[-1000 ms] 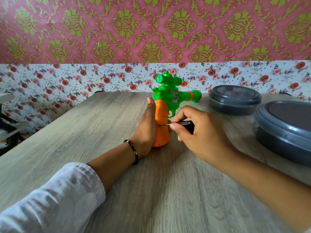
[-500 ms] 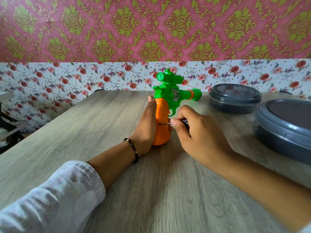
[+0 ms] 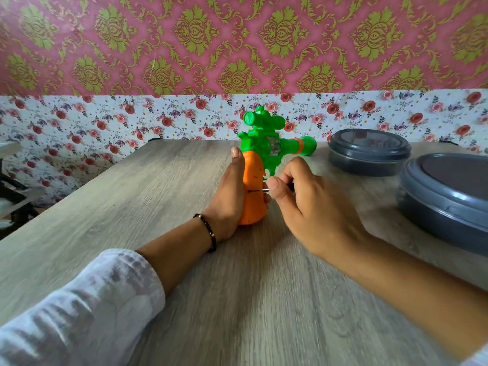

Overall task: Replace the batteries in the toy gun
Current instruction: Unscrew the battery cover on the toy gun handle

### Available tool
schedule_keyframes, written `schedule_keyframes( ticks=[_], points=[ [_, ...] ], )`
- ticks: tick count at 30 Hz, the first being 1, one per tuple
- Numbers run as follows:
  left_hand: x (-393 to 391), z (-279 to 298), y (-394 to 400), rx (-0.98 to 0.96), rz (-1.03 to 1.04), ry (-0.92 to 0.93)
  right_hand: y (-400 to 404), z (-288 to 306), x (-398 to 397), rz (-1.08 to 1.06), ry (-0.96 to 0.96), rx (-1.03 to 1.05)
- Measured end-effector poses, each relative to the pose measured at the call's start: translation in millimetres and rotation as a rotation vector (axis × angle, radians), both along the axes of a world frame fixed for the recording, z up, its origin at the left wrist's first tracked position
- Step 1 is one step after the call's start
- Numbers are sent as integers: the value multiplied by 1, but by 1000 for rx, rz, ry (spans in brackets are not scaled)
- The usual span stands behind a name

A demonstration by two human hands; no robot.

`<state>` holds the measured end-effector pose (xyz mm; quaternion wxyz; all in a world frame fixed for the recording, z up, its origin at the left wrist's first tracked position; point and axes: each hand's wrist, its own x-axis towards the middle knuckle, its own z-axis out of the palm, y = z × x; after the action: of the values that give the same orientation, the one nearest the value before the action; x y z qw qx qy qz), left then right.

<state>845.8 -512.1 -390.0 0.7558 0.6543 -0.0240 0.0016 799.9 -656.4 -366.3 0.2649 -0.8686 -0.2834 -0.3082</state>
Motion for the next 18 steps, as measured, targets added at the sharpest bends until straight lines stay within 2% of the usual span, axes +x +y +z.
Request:
schedule_keyframes(
  ticks=[3, 9, 18],
  points=[
    [1, 0, 1, -3, -12, -9, -3, 2, -1, -88, -52, -120],
    [3, -2, 2, -4, -17, -11, -1, 2, 2, 82, 17, -68],
    [4, -3, 2, -19, 6, -53, 2, 6, -2, 193, 110, -33]
  ],
)
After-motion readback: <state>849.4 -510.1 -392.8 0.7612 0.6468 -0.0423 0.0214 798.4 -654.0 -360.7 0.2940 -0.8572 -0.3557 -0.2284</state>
